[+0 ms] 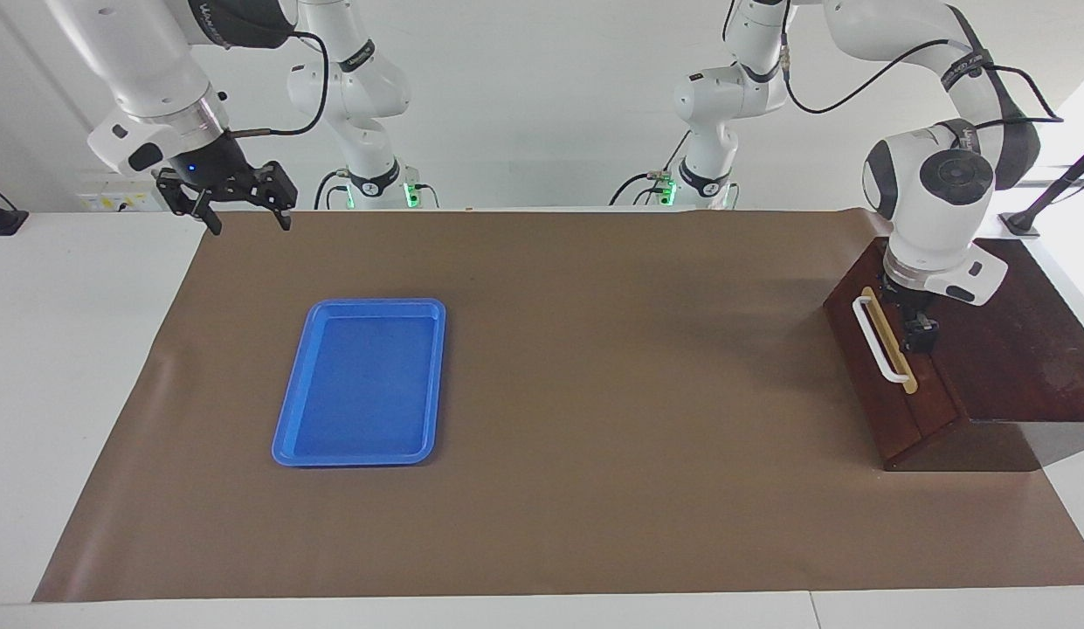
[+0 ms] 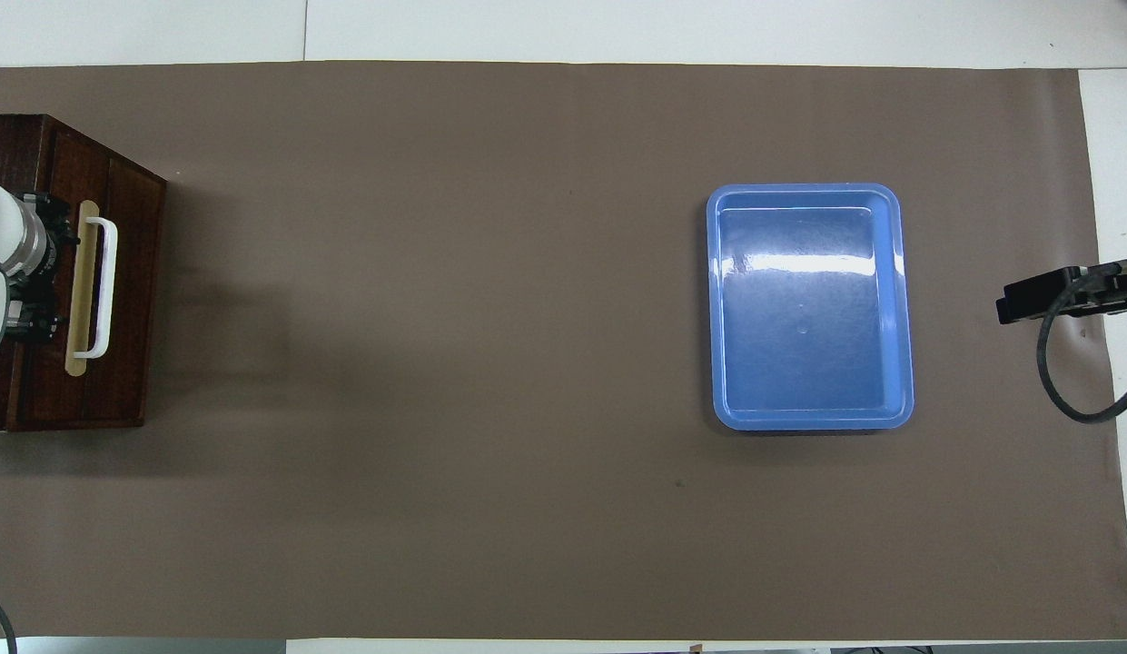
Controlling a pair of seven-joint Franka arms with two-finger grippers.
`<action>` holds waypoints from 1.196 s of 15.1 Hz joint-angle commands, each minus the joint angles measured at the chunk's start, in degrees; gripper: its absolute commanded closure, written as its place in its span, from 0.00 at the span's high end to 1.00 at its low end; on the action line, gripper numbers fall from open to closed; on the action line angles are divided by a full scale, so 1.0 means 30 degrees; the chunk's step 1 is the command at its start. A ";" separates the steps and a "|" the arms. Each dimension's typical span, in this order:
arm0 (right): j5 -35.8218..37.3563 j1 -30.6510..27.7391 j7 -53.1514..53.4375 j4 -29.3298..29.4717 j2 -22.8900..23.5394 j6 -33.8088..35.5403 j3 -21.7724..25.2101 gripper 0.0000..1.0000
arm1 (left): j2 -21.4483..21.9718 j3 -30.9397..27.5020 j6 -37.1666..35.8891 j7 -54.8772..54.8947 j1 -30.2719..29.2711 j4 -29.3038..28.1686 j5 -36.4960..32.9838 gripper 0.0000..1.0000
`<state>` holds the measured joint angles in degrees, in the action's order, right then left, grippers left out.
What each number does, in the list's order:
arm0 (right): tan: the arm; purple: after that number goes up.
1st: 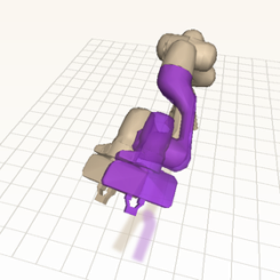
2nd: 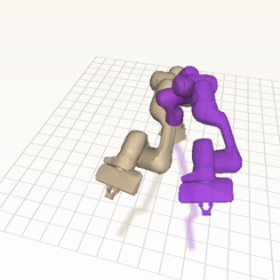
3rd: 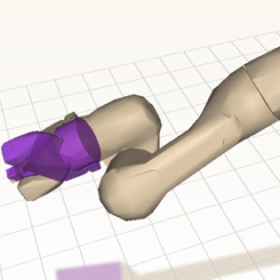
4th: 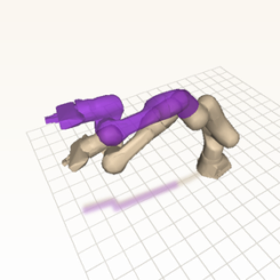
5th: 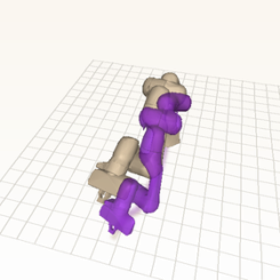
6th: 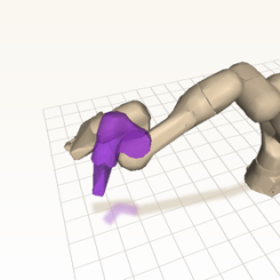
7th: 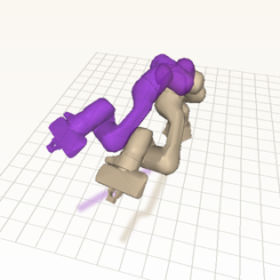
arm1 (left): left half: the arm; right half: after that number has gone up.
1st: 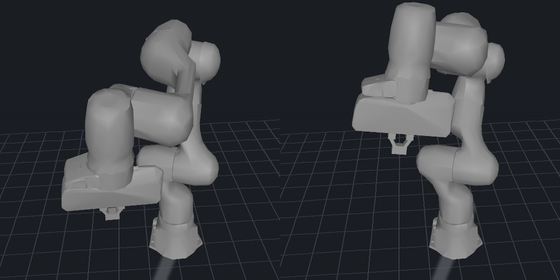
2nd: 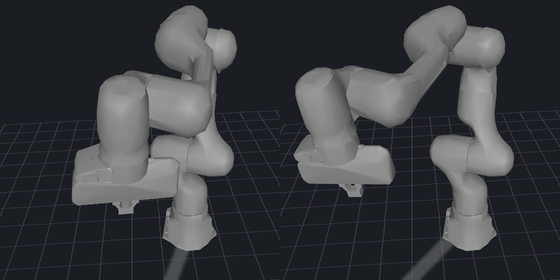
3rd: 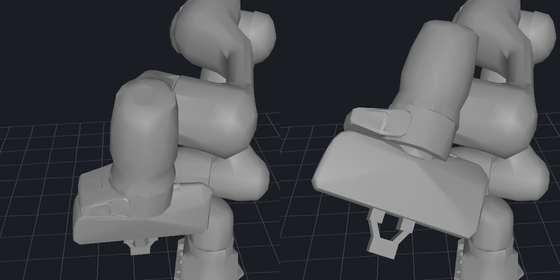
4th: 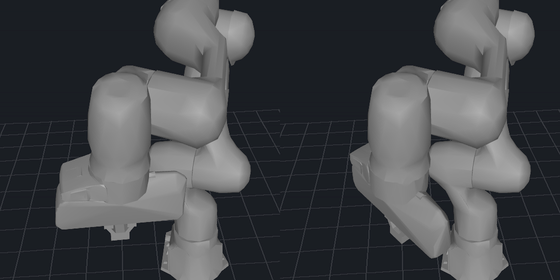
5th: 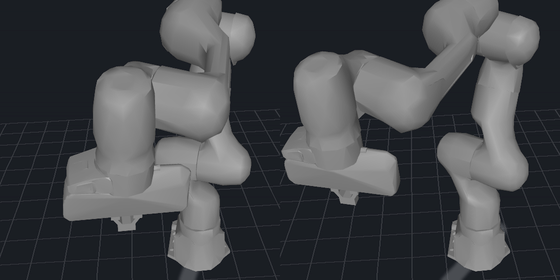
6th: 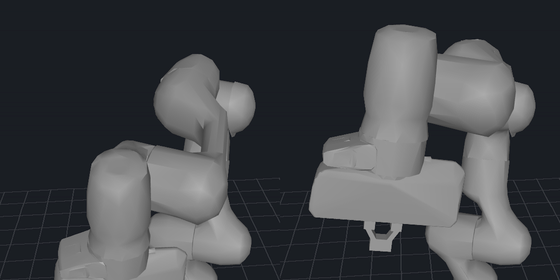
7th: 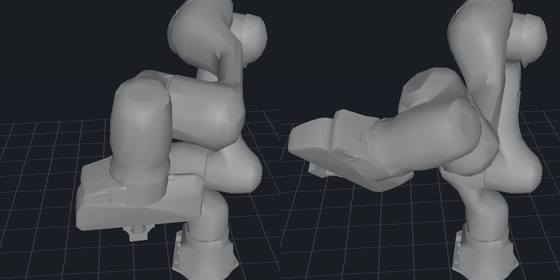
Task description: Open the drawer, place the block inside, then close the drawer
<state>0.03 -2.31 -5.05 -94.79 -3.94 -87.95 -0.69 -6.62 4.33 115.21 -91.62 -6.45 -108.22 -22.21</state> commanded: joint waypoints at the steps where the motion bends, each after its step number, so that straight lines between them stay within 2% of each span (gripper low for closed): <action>1: 0.0138 0.0126 -0.0309 0.0132 -0.0003 0.0255 0.0114 1.00 | -0.0106 0.0052 0.0241 0.0276 -0.0309 0.0037 -0.0421 1.00; 3: 0.0138 0.0126 -0.0309 0.0132 -0.0003 0.0285 0.0114 1.00 | -0.0136 0.0081 -0.0225 0.1584 -0.0077 0.0559 -0.0421 1.00; 6: 0.0167 0.0097 -0.0338 0.0161 0.0055 0.0373 0.0114 1.00 | 0.0273 0.0198 -0.2010 0.6559 0.0013 0.1616 0.0453 1.00; 8: 0.0138 0.0068 -0.0338 0.0161 0.0055 0.0373 0.0114 1.00 | 0.0537 0.0169 -0.2713 1.0336 0.0013 0.2522 0.2702 1.00; 11: 0.0167 0.0068 -0.0338 0.0132 0.0055 0.0373 0.0114 1.00 | 0.1355 0.0431 -0.4907 1.6454 0.0101 0.2615 0.4174 1.00; 13: 0.0196 0.0068 -0.0338 0.0103 0.0055 0.0402 0.0085 1.00 | 0.2116 0.0346 -0.6403 2.1198 0.0072 0.2644 0.6976 1.00; 14: 0.0196 0.0039 -0.0338 0.0132 0.0055 0.0431 0.0085 1.00 | 0.2236 0.0403 -0.7222 2.3486 0.0129 0.2818 0.7426 1.00; 18: 0.0167 0.0126 -0.0309 0.0132 -0.0003 0.0402 0.0114 1.00 | 0.2179 0.1629 -0.7845 2.6371 0.0248 0.2848 0.7490 1.00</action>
<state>0.03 -2.30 -5.05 -94.78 -3.90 -87.66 -0.68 -0.02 7.59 93.21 -17.14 -6.21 -100.04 -0.41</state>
